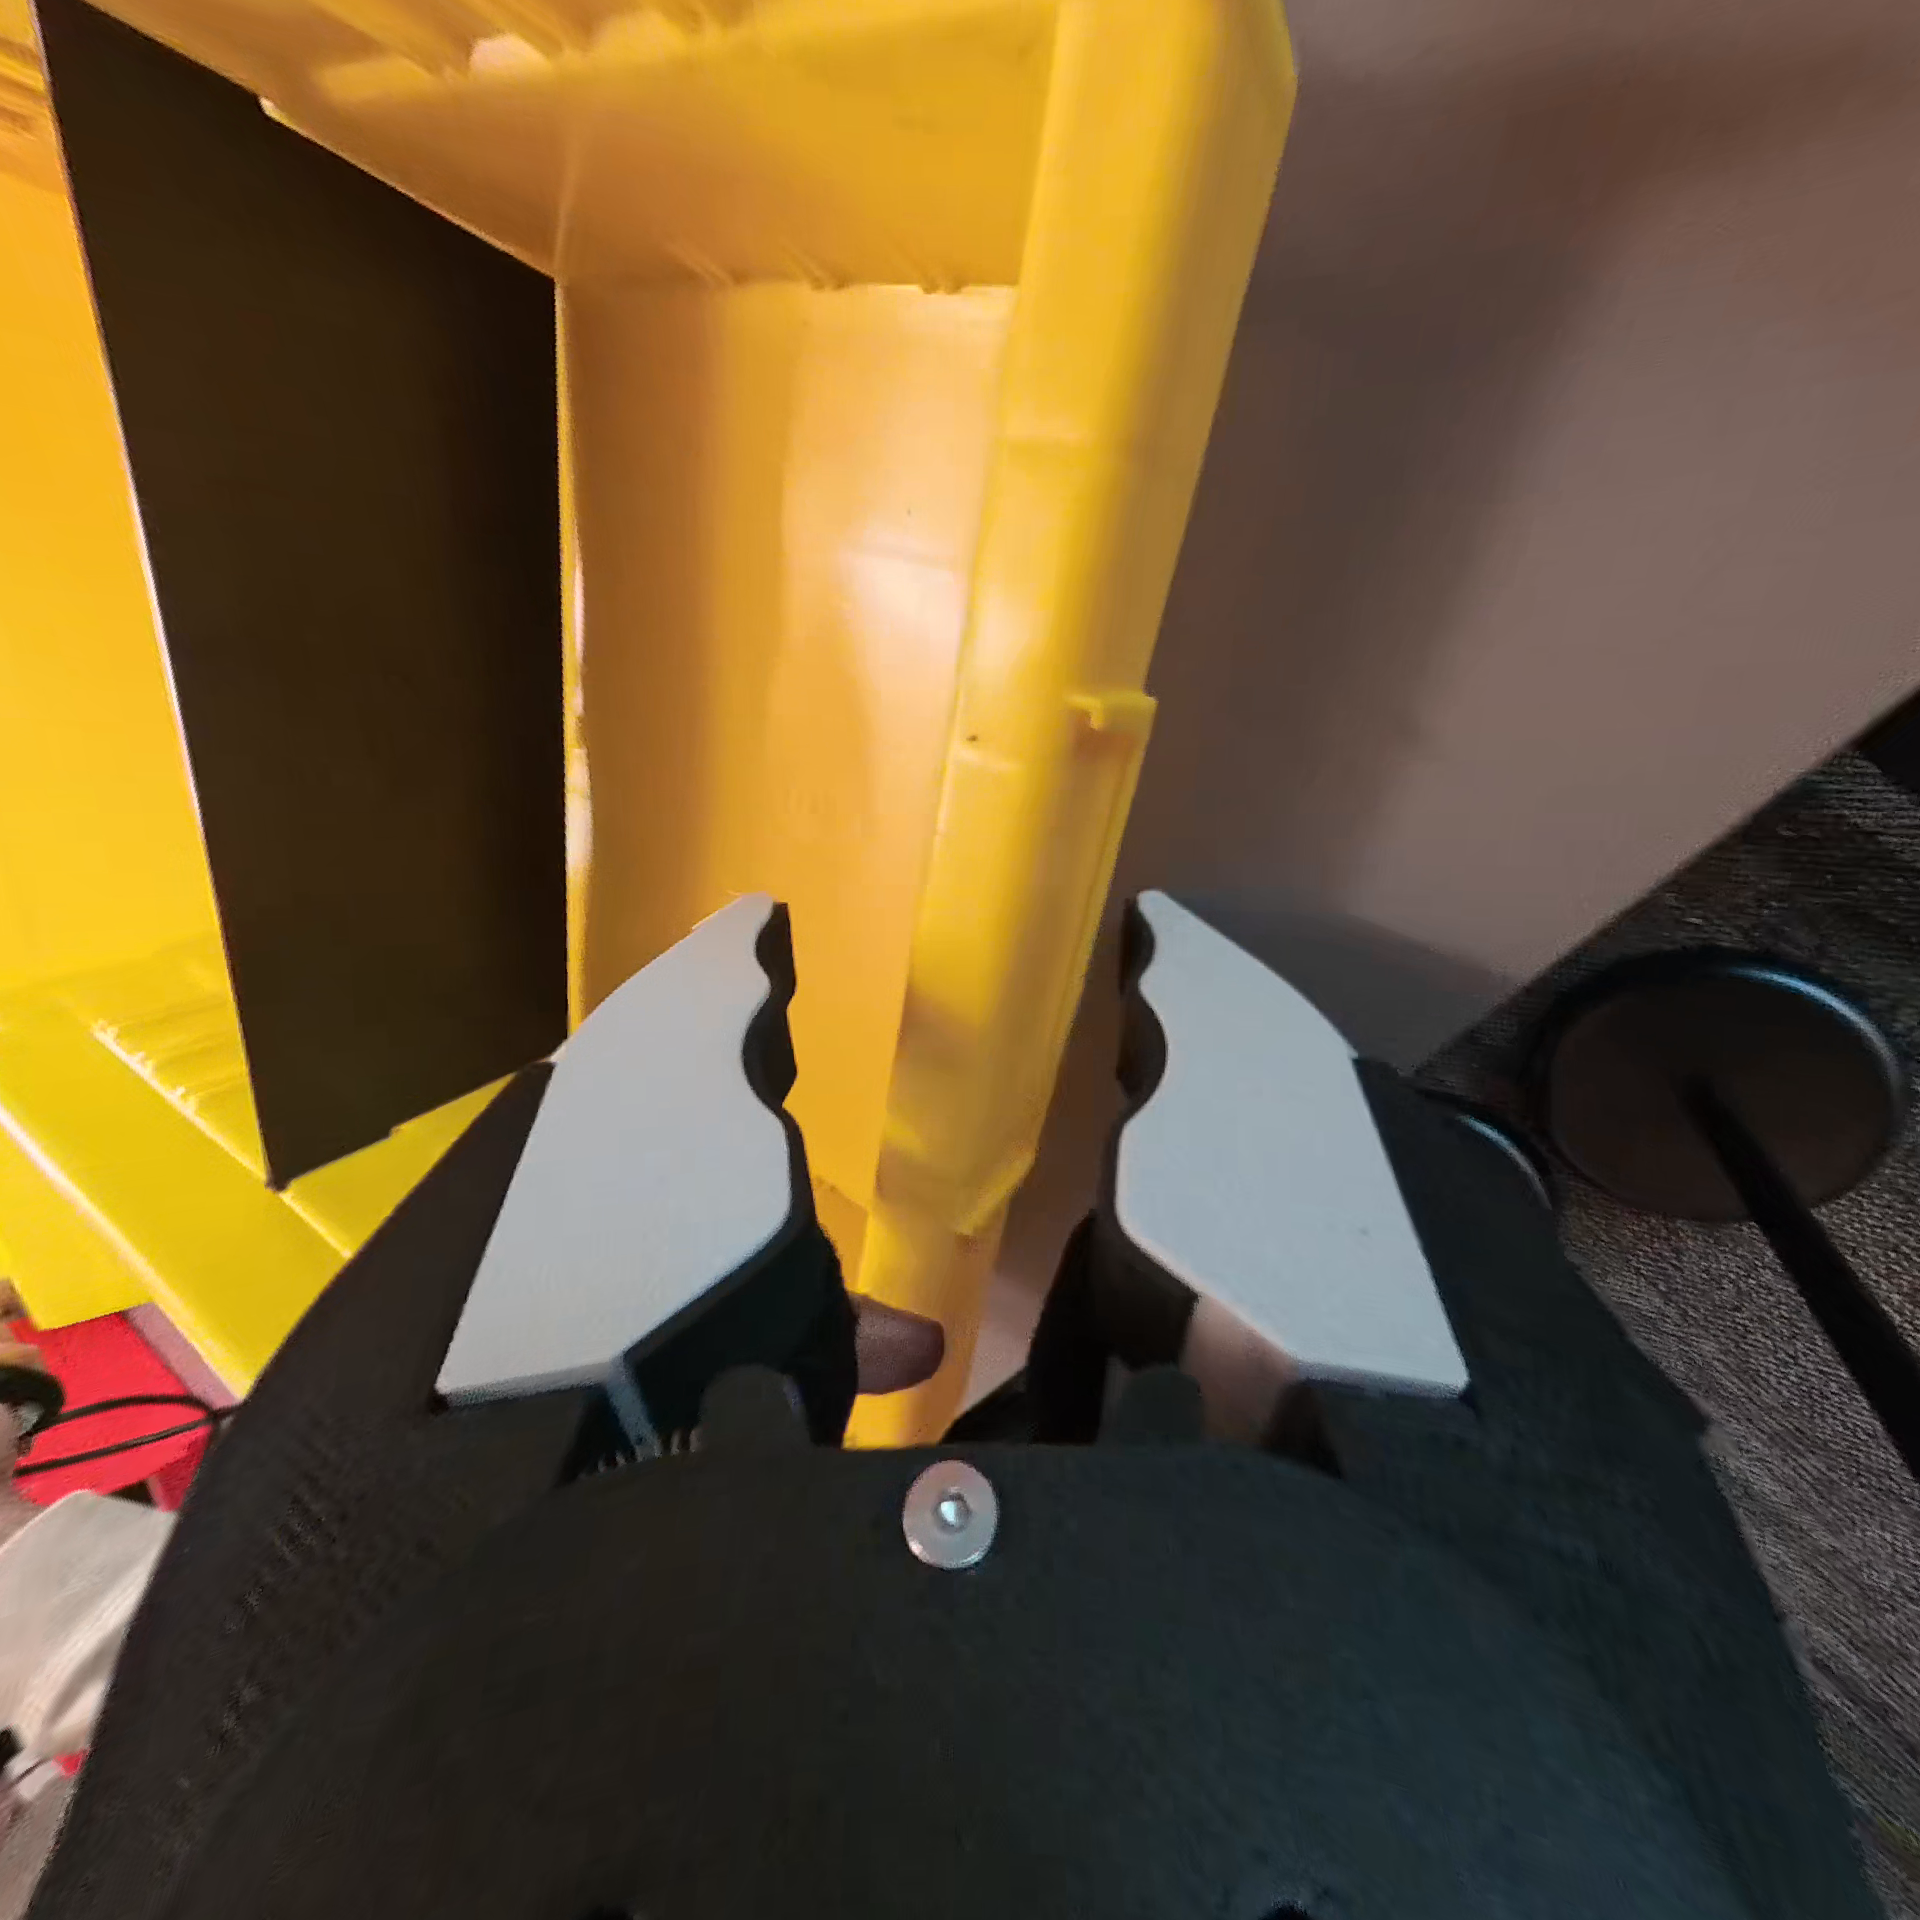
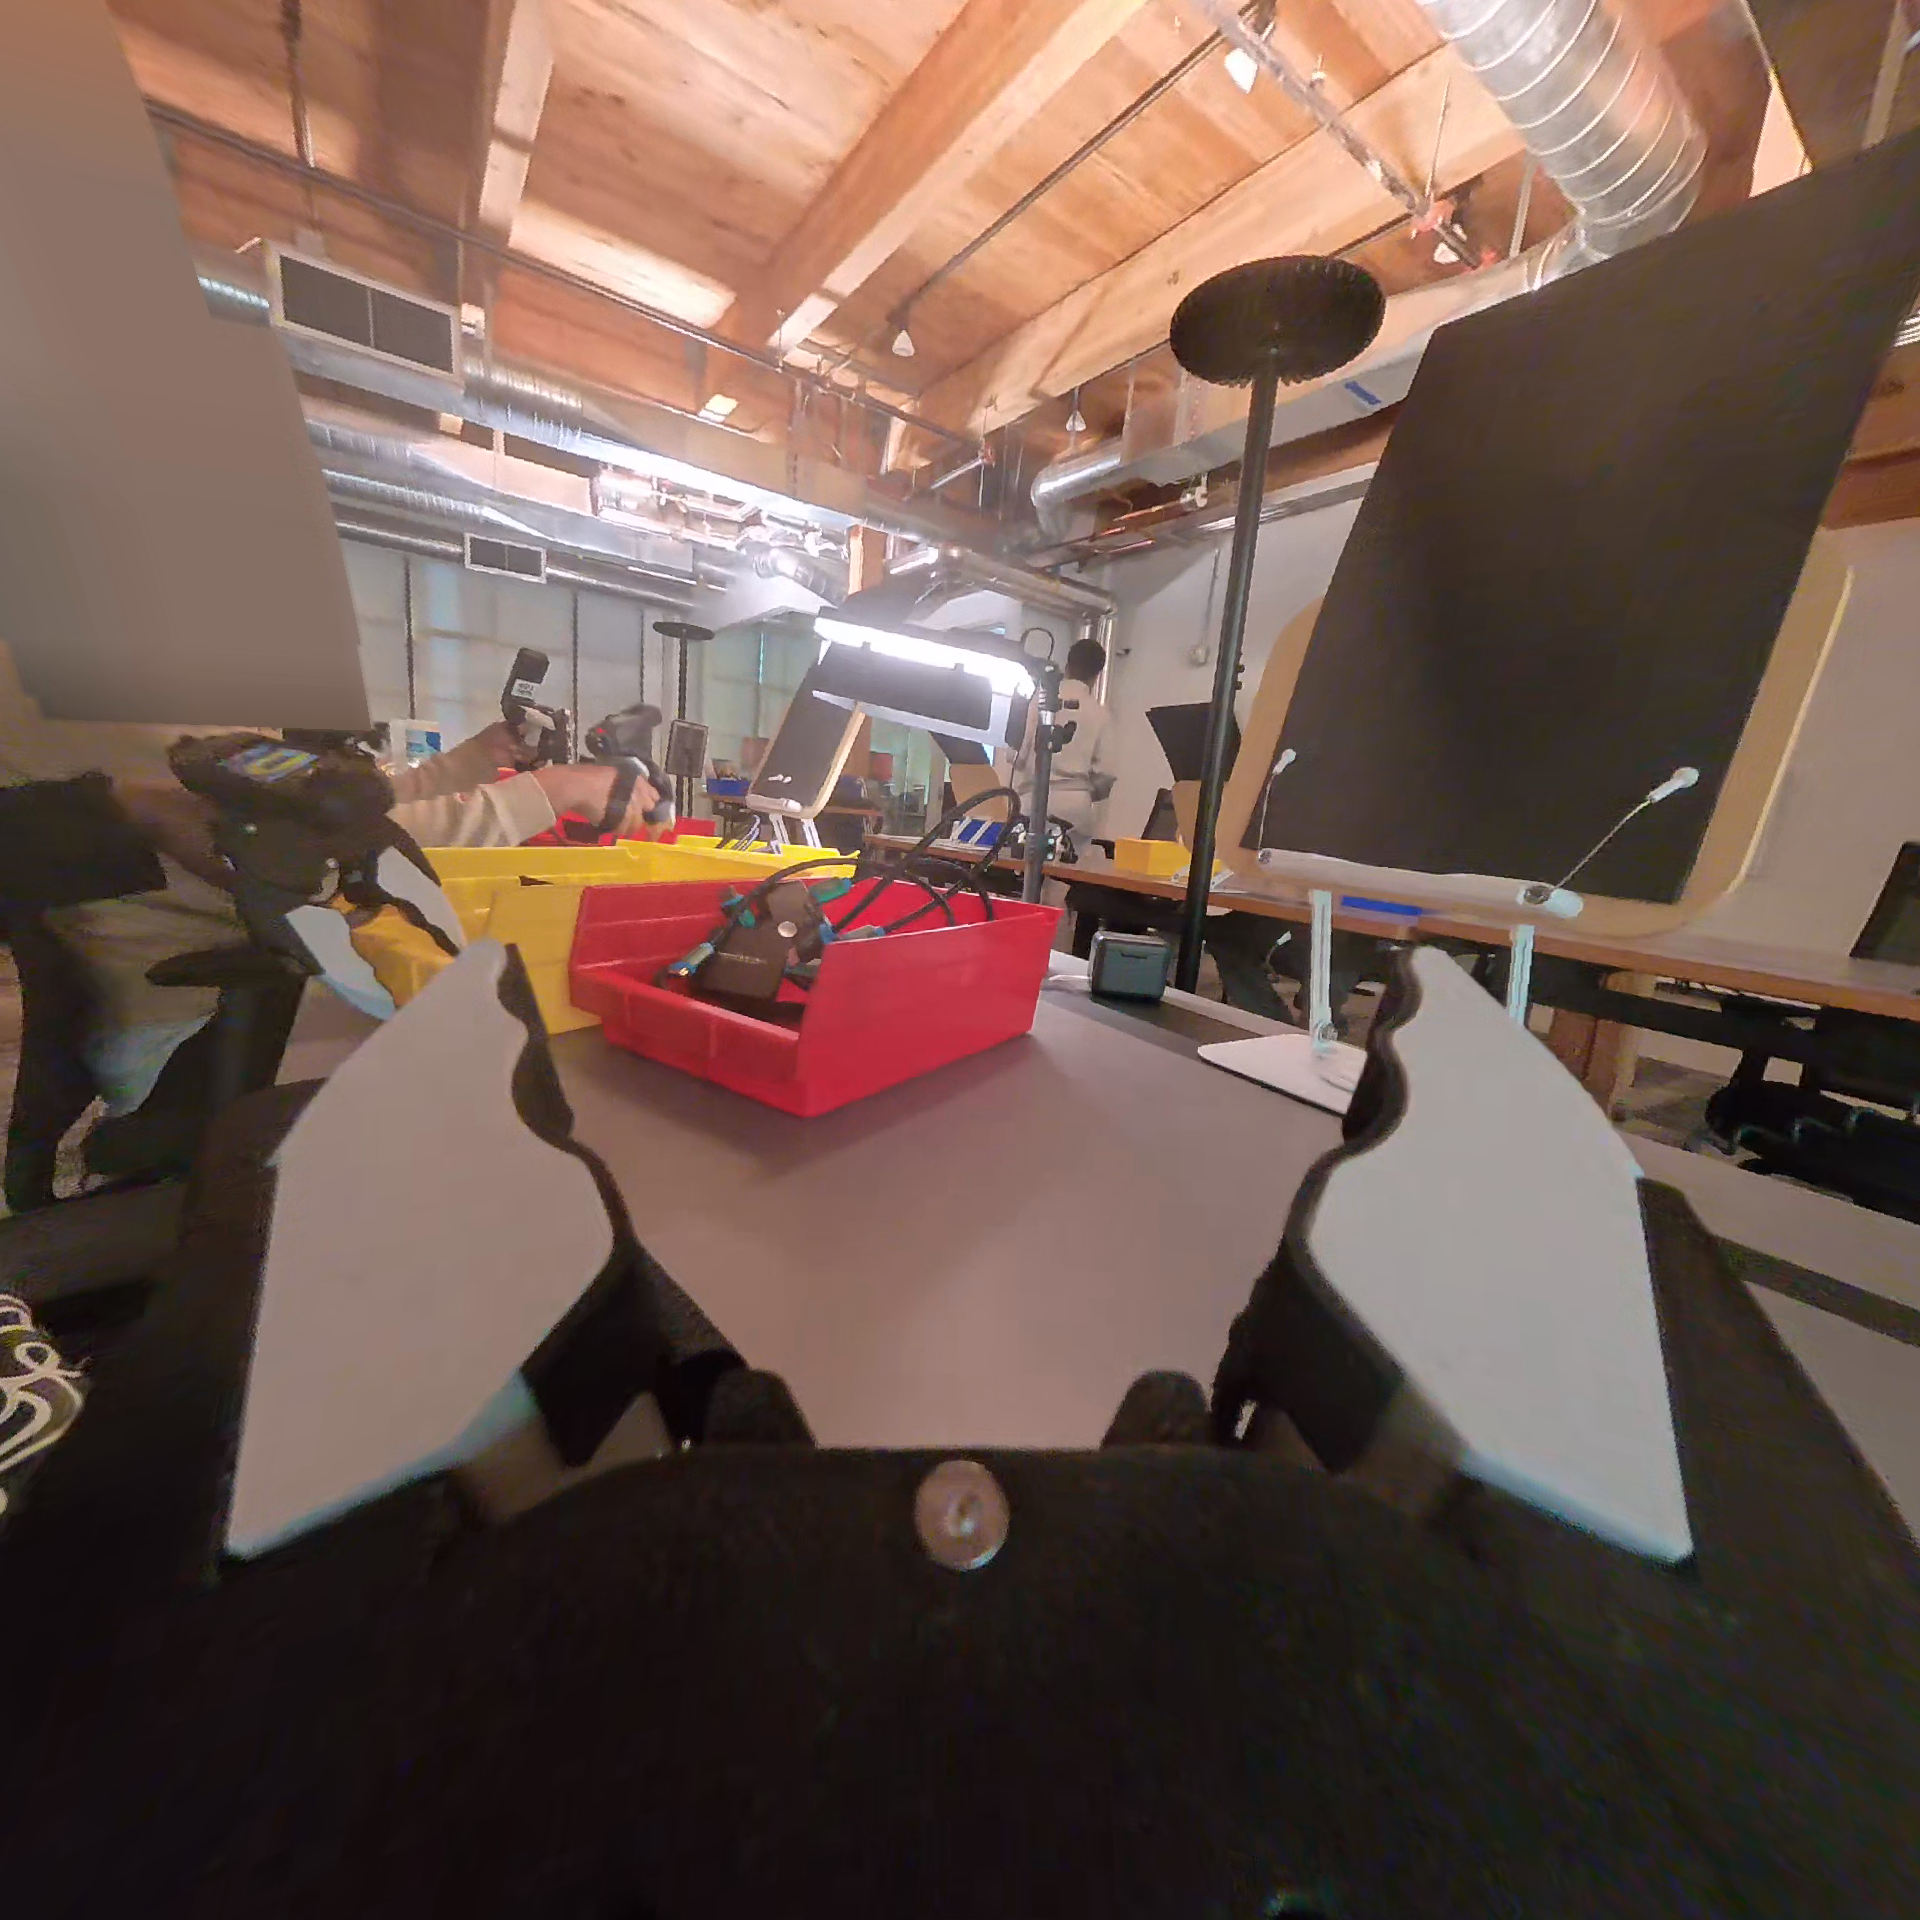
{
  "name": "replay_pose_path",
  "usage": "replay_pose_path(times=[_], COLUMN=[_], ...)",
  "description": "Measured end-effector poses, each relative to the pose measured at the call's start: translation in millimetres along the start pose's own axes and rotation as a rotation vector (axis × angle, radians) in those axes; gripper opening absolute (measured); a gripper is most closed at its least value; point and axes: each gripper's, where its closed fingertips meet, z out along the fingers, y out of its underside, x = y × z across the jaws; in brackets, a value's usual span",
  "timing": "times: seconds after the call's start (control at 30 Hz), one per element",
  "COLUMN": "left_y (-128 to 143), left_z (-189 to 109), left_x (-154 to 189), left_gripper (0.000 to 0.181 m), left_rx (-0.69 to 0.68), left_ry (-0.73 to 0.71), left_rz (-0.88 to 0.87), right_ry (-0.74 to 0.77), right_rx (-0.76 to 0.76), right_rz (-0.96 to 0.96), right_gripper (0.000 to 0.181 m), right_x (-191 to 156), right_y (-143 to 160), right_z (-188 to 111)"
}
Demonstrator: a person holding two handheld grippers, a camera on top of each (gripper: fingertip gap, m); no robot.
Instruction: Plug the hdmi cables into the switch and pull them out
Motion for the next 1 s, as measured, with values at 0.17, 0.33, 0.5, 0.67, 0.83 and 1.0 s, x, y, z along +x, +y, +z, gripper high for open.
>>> replay_pose_path(times=[0.17, 0.33, 0.5, 0.67, 0.83, 1.0], left_y=[2.5, -3.1, -8.1, -22.2, -89.3, -204.9], left_z=[5.8, 2.8, -7.0, -55.0, -120.0, -133.5], left_x=[-4.5, -3.0, -5.6, -39.6, -64.7, -42.8], left_gripper=[0.032, 0.032, 0.031, 0.029, 0.029, 0.029], left_rx=[-0.064, -0.087, -0.086, -0.082, 0.026, 0.292], left_ry=[-0.130, -0.260, -0.434, -0.713, -0.889, -0.813], left_rz=[0.125, 0.174, 0.148, 0.169, 0.258, 0.331], right_ry=[-0.002, -0.001, 0.021, 0.037, 0.063, 0.141], right_rx=[-0.042, -0.058, -0.064, -0.070, -0.048, 0.013], right_rz=[-0.045, -0.060, -0.056, -0.082, -0.131, -0.208], right_gripper=[0.146, 0.146, 0.146, 0.146, 0.146, 0.143], right_x=[-2.2, -3.0, 1.7, 1.7, 1.1, 6.4], right_y=[7.4, 11.0, 11.3, 8.5, -0.8, -15.1], right_z=[0.7, 1.6, 2.8, 1.4, -0.5, -8.5])
